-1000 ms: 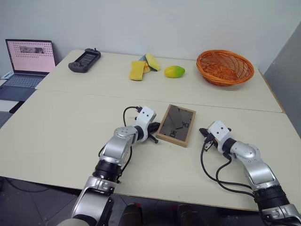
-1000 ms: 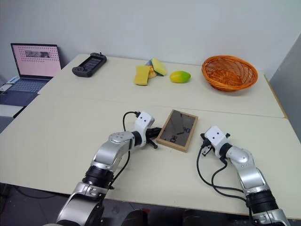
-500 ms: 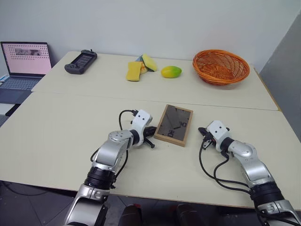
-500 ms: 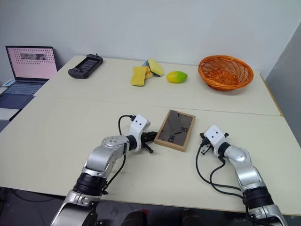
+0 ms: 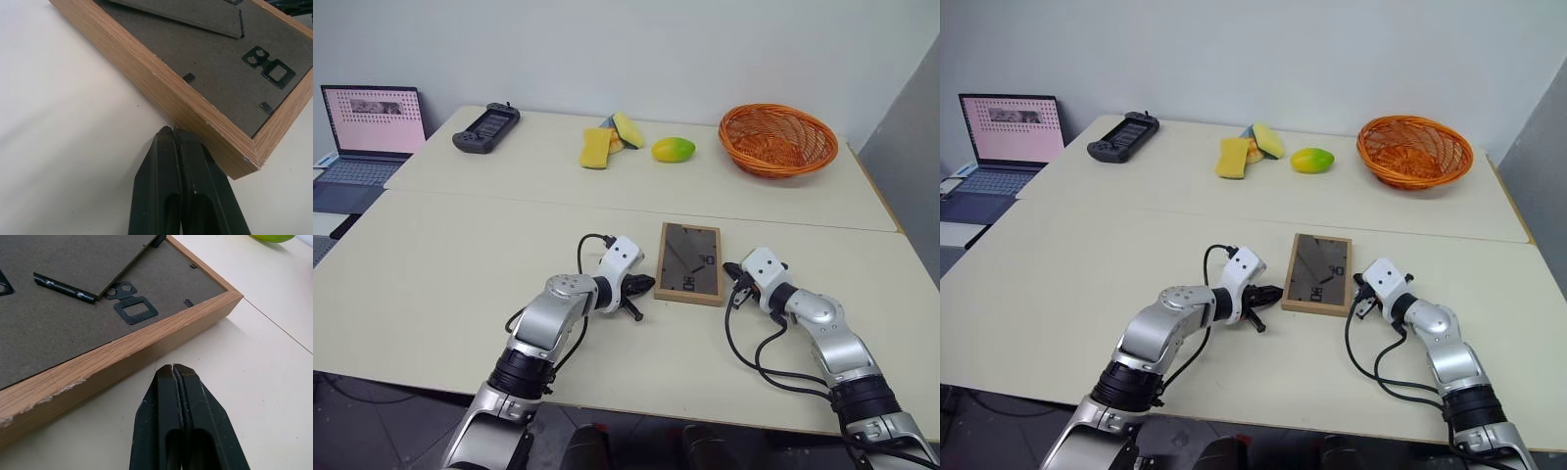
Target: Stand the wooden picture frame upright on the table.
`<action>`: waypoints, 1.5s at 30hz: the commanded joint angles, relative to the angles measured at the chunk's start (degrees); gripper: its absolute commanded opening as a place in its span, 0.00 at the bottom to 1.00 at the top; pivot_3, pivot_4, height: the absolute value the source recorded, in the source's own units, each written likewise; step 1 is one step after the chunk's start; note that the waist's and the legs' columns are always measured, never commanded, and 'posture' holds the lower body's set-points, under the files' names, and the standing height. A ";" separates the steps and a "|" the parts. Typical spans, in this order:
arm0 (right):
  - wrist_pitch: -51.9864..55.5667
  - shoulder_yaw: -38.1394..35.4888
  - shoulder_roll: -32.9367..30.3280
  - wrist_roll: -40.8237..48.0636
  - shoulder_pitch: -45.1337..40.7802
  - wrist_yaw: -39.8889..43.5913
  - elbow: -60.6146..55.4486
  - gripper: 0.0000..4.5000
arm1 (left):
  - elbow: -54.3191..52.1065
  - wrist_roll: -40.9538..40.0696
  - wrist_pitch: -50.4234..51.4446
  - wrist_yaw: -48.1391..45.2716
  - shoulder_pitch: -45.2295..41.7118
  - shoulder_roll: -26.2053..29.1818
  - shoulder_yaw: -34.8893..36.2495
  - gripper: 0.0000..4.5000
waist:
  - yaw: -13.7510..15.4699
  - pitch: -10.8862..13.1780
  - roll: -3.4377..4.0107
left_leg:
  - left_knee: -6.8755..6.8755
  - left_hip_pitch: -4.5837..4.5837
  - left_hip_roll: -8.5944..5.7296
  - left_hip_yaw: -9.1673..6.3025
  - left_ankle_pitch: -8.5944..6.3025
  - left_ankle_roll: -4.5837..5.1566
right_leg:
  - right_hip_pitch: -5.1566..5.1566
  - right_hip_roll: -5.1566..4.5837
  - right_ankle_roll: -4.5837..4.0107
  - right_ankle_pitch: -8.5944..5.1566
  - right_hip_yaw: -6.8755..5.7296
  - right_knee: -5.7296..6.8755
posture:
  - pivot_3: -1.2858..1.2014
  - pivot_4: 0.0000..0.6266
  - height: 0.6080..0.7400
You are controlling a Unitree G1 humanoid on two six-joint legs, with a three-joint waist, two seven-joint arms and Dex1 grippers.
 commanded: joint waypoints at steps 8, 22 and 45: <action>-2.73 -0.60 -3.86 -1.08 0.03 2.22 -1.53 0.01 | -5.02 -11.08 18.30 -5.78 -3.88 9.19 7.88 0.00 | -0.62 0.03 0.05 | -0.01 0.00 0.02 -0.03 0.00 0.01 | -0.06 0.03 0.04 -0.02 0.00 0.07 | 0.52 0.24 1.00; -2.34 -1.26 -7.14 -1.12 5.75 5.08 -9.68 0.01 | 14.38 -41.95 47.89 6.31 -17.35 7.21 22.04 0.00 | -0.72 0.04 0.06 | 0.04 -0.09 -0.04 -0.31 0.00 0.00 | -0.05 0.01 0.16 -0.10 -0.14 0.10 | 0.52 0.24 1.00; -1.32 -1.09 -6.77 -1.95 7.25 4.23 -11.09 0.00 | 21.65 -40.18 47.89 10.68 -20.22 5.78 22.51 0.78 | -0.66 0.04 0.06 | 0.06 -0.10 -0.11 -0.41 0.04 -0.07 | -0.04 0.01 0.16 -0.10 -0.19 0.15 | 0.52 0.24 1.00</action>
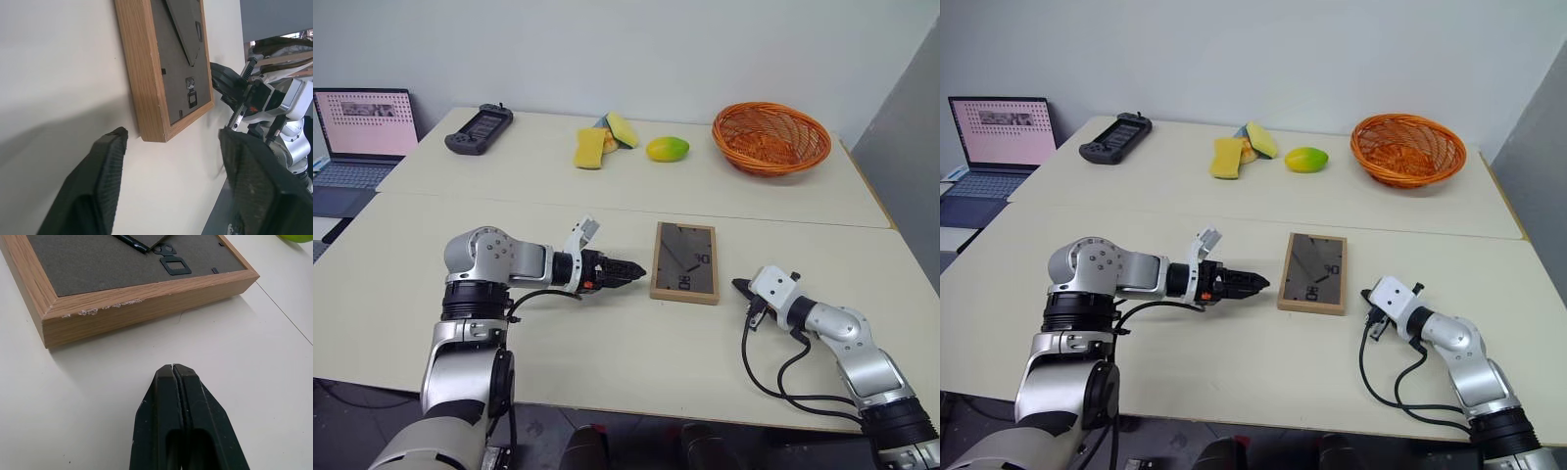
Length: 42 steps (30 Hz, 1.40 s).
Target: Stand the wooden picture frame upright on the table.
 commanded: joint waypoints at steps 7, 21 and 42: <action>-0.11 0.34 1.46 -0.79 -0.13 -1.81 -1.99 0.00 | 4.74 3.25 -2.87 -0.56 -1.69 -3.18 0.07 0.78 | -0.05 0.00 0.00 | 0.00 0.00 -0.01 0.00 0.00 0.00 | 0.00 0.00 0.00 0.00 0.00 0.00 | 0.52 0.24 1.00; -1.05 3.62 6.95 -3.64 -2.20 -5.76 3.24 0.00 | 7.29 7.46 -4.62 -5.15 -2.19 -3.80 -4.50 0.78 | -0.60 -0.04 0.04 | 0.00 0.05 -0.01 0.00 0.00 0.00 | 0.04 0.00 0.00 0.00 0.00 0.01 | 0.52 0.24 1.00; 1.62 6.43 15.48 -4.24 -4.68 -8.49 0.95 0.00 | 7.58 8.89 -4.73 -6.04 -2.16 -4.91 -3.04 0.78 | -1.02 -0.05 0.05 | 0.00 0.09 -0.01 -0.08 0.00 0.00 | 0.05 0.01 0.00 0.00 -0.04 0.12 | 0.52 0.24 1.00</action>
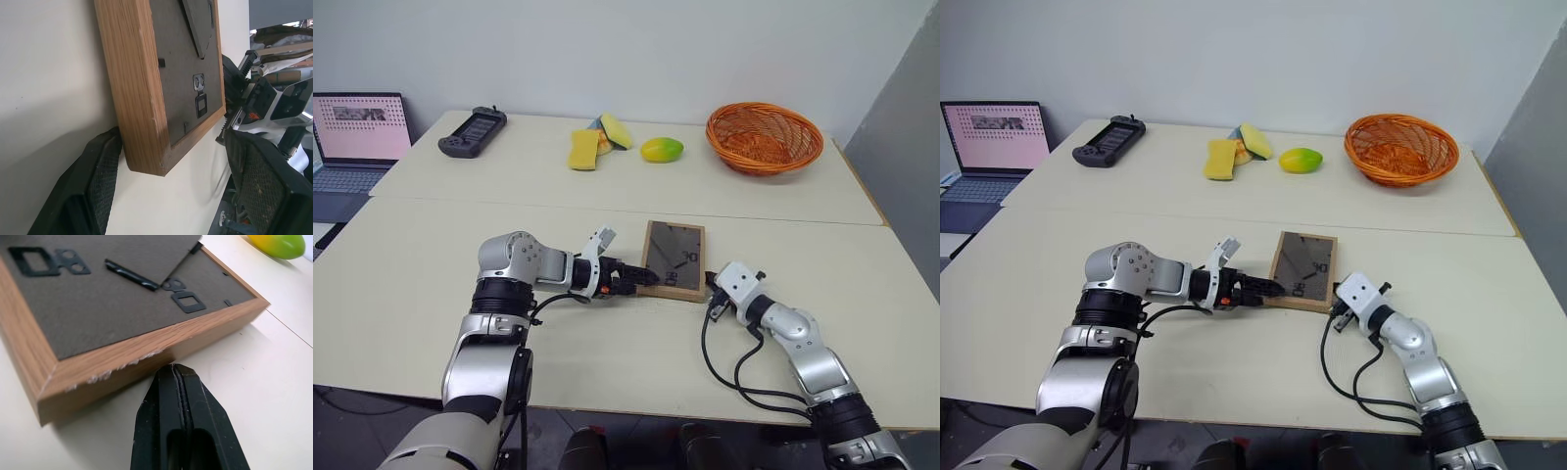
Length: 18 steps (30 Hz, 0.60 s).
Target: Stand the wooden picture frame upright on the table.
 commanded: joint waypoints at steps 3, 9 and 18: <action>-0.53 1.66 3.14 1.50 -1.14 0.25 -2.06 0.00 | 0.86 0.70 -0.74 -0.19 -0.63 -0.67 1.06 0.78 | 0.00 0.00 0.00 | 0.00 0.00 0.00 -0.01 0.00 0.00 | 0.00 0.00 0.00 0.00 -0.01 0.01 | 0.52 0.24 1.00; -1.62 1.19 1.70 0.64 -0.81 0.82 -0.12 0.00 | 2.66 1.13 -1.87 -0.09 -1.25 -0.07 2.75 0.78 | 0.01 0.00 0.00 | 0.00 0.00 0.00 -0.01 0.00 0.00 | 0.00 0.00 0.00 0.00 -0.01 0.01 | 0.52 0.24 1.00; -2.62 -1.38 -3.04 1.78 -0.02 1.97 0.89 0.00 | 8.96 3.07 -6.64 -1.28 -4.24 1.01 2.96 0.78 | 0.10 0.00 0.00 | -0.02 -0.01 -0.02 -0.03 0.00 0.00 | -0.01 0.00 0.00 0.00 -0.03 0.00 | 0.52 0.24 1.00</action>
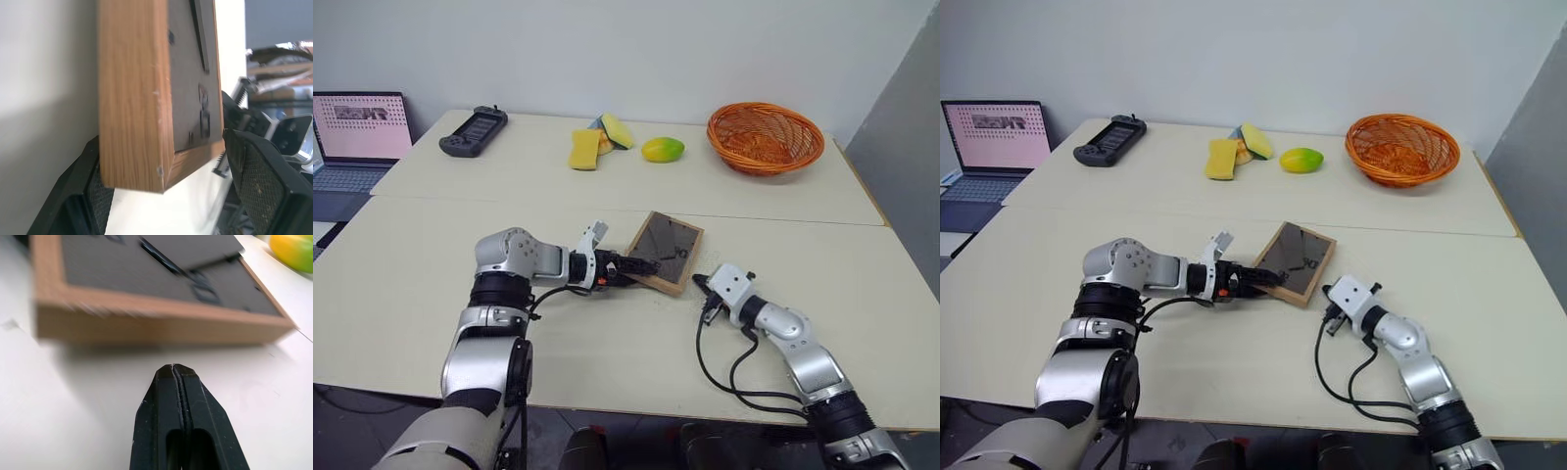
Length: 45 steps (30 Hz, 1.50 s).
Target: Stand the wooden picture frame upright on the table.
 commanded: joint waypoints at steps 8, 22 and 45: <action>0.33 -0.54 0.10 0.84 0.21 -0.43 -0.90 0.00 | 0.76 0.99 -0.65 -1.30 -1.37 -0.29 0.21 0.78 | 0.00 0.00 0.00 | 0.00 0.00 0.00 0.01 0.00 0.00 | 0.00 0.00 0.00 0.00 0.01 0.00 | 0.52 0.24 1.00; 1.59 -0.21 0.12 1.12 0.65 -0.61 -2.50 0.00 | 0.50 0.65 -0.43 -0.36 -1.36 -0.87 2.62 0.45 | 0.00 0.00 0.00 | 0.00 -0.01 0.00 0.00 0.00 0.00 | 0.00 0.00 0.00 0.00 0.00 0.00 | 0.52 0.24 1.00; 2.85 -3.06 -3.25 2.24 1.58 0.51 -3.71 0.00 | -1.27 -1.98 -2.43 -4.55 -4.88 0.38 6.56 0.29 | 0.04 0.04 0.00 | 0.00 -0.06 -0.01 -0.03 0.00 -0.01 | -0.02 0.00 0.00 0.00 -0.02 -0.01 | 0.52 0.24 1.00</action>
